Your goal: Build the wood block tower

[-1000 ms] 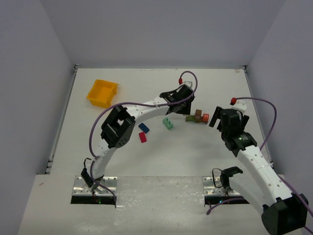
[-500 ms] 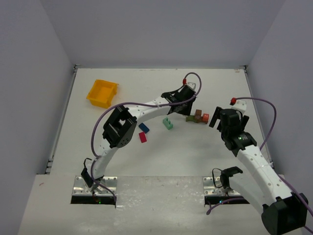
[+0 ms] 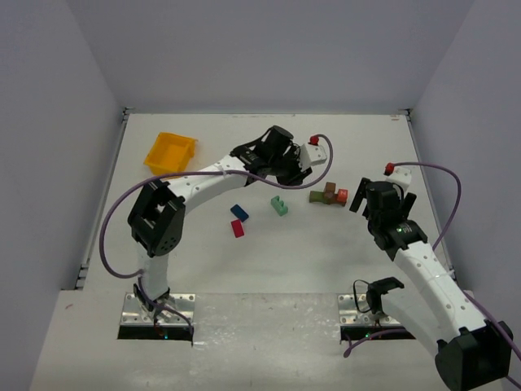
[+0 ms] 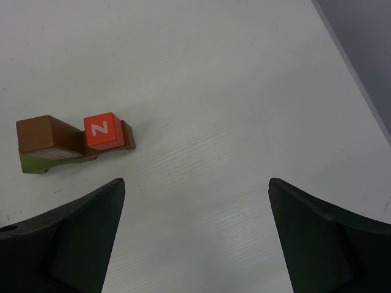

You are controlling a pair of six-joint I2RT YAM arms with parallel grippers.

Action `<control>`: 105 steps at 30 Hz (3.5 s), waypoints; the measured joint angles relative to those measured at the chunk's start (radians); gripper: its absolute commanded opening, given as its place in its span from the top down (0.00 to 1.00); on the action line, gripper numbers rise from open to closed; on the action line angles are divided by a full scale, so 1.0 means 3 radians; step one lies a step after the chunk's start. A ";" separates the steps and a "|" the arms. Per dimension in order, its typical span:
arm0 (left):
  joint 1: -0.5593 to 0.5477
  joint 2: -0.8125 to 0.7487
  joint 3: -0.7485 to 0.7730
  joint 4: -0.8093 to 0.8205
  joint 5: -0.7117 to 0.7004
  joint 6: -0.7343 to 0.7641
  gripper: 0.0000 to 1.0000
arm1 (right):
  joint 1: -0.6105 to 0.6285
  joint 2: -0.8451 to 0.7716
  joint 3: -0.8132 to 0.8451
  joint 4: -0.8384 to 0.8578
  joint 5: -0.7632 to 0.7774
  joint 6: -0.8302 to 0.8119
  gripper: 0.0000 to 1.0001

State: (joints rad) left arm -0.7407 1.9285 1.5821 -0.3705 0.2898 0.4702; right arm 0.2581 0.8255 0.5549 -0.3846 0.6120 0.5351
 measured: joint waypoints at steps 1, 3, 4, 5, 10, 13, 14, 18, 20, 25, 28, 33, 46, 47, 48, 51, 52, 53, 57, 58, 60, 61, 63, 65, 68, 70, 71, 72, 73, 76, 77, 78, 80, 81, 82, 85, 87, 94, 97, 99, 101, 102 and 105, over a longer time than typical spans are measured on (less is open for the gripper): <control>0.0011 -0.0056 0.0007 -0.0002 0.0135 0.0238 1.00 | 0.0000 0.0005 0.0000 -0.0003 0.0023 0.0000 0.01; 0.0007 -0.0095 0.0069 -0.0052 0.0340 0.0617 1.00 | 0.0000 0.0024 0.0002 -0.0021 0.0072 0.0001 0.01; -0.0001 -0.0091 0.0110 -0.0081 0.0417 0.0769 1.00 | 0.0000 0.0036 0.0003 -0.0030 0.0095 0.0001 0.01; -0.0006 -0.0057 0.0187 -0.0169 0.0475 0.0928 1.00 | 0.0000 0.0052 0.0003 -0.0037 0.0126 0.0002 0.01; -0.0034 0.0406 0.0914 -0.0545 0.0595 0.1412 1.00 | -0.0001 0.0164 0.0014 -0.0086 0.0254 0.0026 0.01; -0.0034 0.0708 0.1272 -0.0697 0.0624 0.1570 1.00 | -0.0001 0.0230 0.0039 -0.0136 0.0318 0.0043 0.01; -0.0034 0.0794 0.1353 -0.0749 0.0632 0.1614 1.00 | -0.0001 0.0250 0.0049 -0.0150 0.0335 0.0049 0.01; -0.0035 0.0972 0.1422 -0.0904 0.0637 0.1710 1.00 | -0.0001 0.0314 0.0103 -0.0212 0.0405 0.0070 0.01; -0.0035 0.1023 0.1422 -0.0952 0.0643 0.1719 1.00 | -0.0001 0.0337 0.0120 -0.0229 0.0422 0.0079 0.01; -0.0050 0.1056 0.1422 -0.0934 0.0629 0.1672 1.00 | -0.0001 0.0358 0.0125 -0.0249 0.0458 0.0092 0.01; -0.0064 0.1057 0.1422 -0.0855 0.0592 0.1612 1.00 | -0.0001 0.0358 0.0128 -0.0258 0.0467 0.0099 0.01; -0.0085 0.1099 0.1422 -0.0741 0.0549 0.1506 1.00 | -0.0001 0.0399 0.0149 -0.0351 0.0580 0.0151 0.01; -0.0170 0.1289 0.1419 -0.0648 0.0458 0.1410 1.00 | 0.0000 0.0469 0.0198 -0.0501 0.0757 0.0204 0.01; -0.0172 0.1290 0.1419 -0.0646 0.0455 0.1413 1.00 | 0.0000 0.0469 0.0198 -0.0502 0.0762 0.0209 0.01; -0.0172 0.1290 0.1419 -0.0646 0.0453 0.1417 1.00 | 0.0000 0.0469 0.0198 -0.0504 0.0772 0.0216 0.01; -0.0173 0.1290 0.1400 -0.0632 0.0434 0.1420 1.00 | 0.0000 0.0481 0.0215 -0.0553 0.0827 0.0258 0.01; -0.0173 0.1290 0.1386 -0.0621 0.0423 0.1419 1.00 | 0.0000 0.0492 0.0228 -0.0584 0.0851 0.0280 0.01; -0.0173 0.1290 0.1365 -0.0615 0.0403 0.1419 1.00 | -0.0001 0.0510 0.0247 -0.0615 0.0874 0.0306 0.01; -0.0173 0.1290 0.1276 -0.0603 0.0343 0.1419 1.00 | 0.0000 0.0592 0.0300 -0.0675 0.0933 0.0355 0.01; -0.0173 0.1291 0.1264 -0.0607 0.0335 0.1419 1.00 | 0.0000 0.0609 0.0306 -0.0691 0.0939 0.0365 0.01; -0.0173 0.1295 0.1253 -0.0590 0.0325 0.1411 0.99 | 0.0000 0.0651 0.0328 -0.0738 0.0965 0.0402 0.01; -0.0173 0.1295 0.1246 -0.0577 0.0321 0.1403 0.99 | 0.0000 0.0675 0.0343 -0.0768 0.0987 0.0431 0.01; -0.0174 0.1296 0.1232 -0.0551 0.0316 0.1385 0.99 | 0.0000 0.0717 0.0385 -0.0851 0.1032 0.0499 0.01; -0.0174 0.1296 0.1227 -0.0521 0.0315 0.1369 0.97 | 0.0000 0.0749 0.0424 -0.0934 0.1084 0.0559 0.01; -0.0175 0.1296 0.1226 -0.0476 0.0310 0.1347 0.94 | -0.0001 0.0786 0.0464 -0.1015 0.1116 0.0613 0.01; -0.0176 0.1296 0.1222 -0.0462 0.0293 0.1343 0.93 | 0.0000 0.0803 0.0475 -0.1044 0.1135 0.0637 0.01; -0.0177 0.1296 0.1218 -0.0455 0.0283 0.1343 0.93 | 0.0000 0.0807 0.0478 -0.1061 0.1144 0.0647 0.01; -0.0177 0.1296 0.1213 -0.0449 0.0275 0.1345 0.92 | -0.0001 0.0811 0.0482 -0.1081 0.1152 0.0659 0.01; -0.0180 0.1296 0.1207 -0.0443 0.0265 0.1345 0.92 | -0.0001 0.0812 0.0486 -0.1099 0.1159 0.0670 0.01; -0.0195 0.1296 0.1188 -0.0425 0.0235 0.1345 0.91 | -0.0001 0.0817 0.0497 -0.1143 0.1174 0.0706 0.01; -0.0204 0.1296 0.1182 -0.0422 0.0227 0.1345 0.91 | -0.0001 0.0821 0.0503 -0.1162 0.1178 0.0718 0.01; -0.0213 0.1296 0.1175 -0.0420 0.0219 0.1345 0.91 | -0.0001 0.0826 0.0508 -0.1180 0.1183 0.0730 0.01; -0.0230 0.1296 0.1163 -0.0421 0.0214 0.1345 0.91 | -0.0001 0.0836 0.0516 -0.1200 0.1190 0.0748 0.01; -0.0237 0.1296 0.1160 -0.0421 0.0212 0.1345 0.91 | -0.0001 0.0839 0.0518 -0.1205 0.1190 0.0757 0.01; -0.0243 0.1296 0.1159 -0.0422 0.0211 0.1345 0.91 | -0.0001 0.0839 0.0519 -0.1212 0.1191 0.0771 0.01; -0.0251 0.1296 0.1159 -0.0421 0.0209 0.1346 0.91 | -0.0001 0.0837 0.0521 -0.1229 0.1192 0.0814 0.01; -0.0252 0.1296 0.1159 -0.0420 0.0208 0.1347 0.91 | -0.0001 0.0830 0.0521 -0.1232 0.1192 0.0833 0.01; -0.0257 0.1296 0.1157 -0.0405 0.0196 0.1348 0.86 | 0.0000 0.0780 0.0521 -0.1230 0.1192 0.0840 0.01; -0.0257 0.1296 0.1157 -0.0394 0.0190 0.1348 0.86 | 0.0000 0.0778 0.0521 -0.1230 0.1192 0.0839 0.01; -0.0258 0.1296 0.1157 -0.0393 0.0184 0.1348 0.85 | -0.0001 0.0778 0.0521 -0.1230 0.1192 0.0840 0.01; -0.0258 0.1296 0.1150 -0.0386 0.0177 0.1350 0.84 | -0.0001 0.0778 0.0521 -0.1231 0.1192 0.0840 0.01; -0.0258 0.1296 0.1143 -0.0378 0.0174 0.1353 0.83 | -0.0001 0.0778 0.0521 -0.1231 0.1192 0.0840 0.01; -0.0258 0.1296 0.1130 -0.0353 0.0169 0.1360 0.82 | -0.0001 0.0778 0.0521 -0.1231 0.1192 0.0839 0.01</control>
State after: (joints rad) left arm -0.8181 2.3173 1.9211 -0.4764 0.3404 0.8783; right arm 0.2577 1.0588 0.7113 -0.7540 0.9695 0.7869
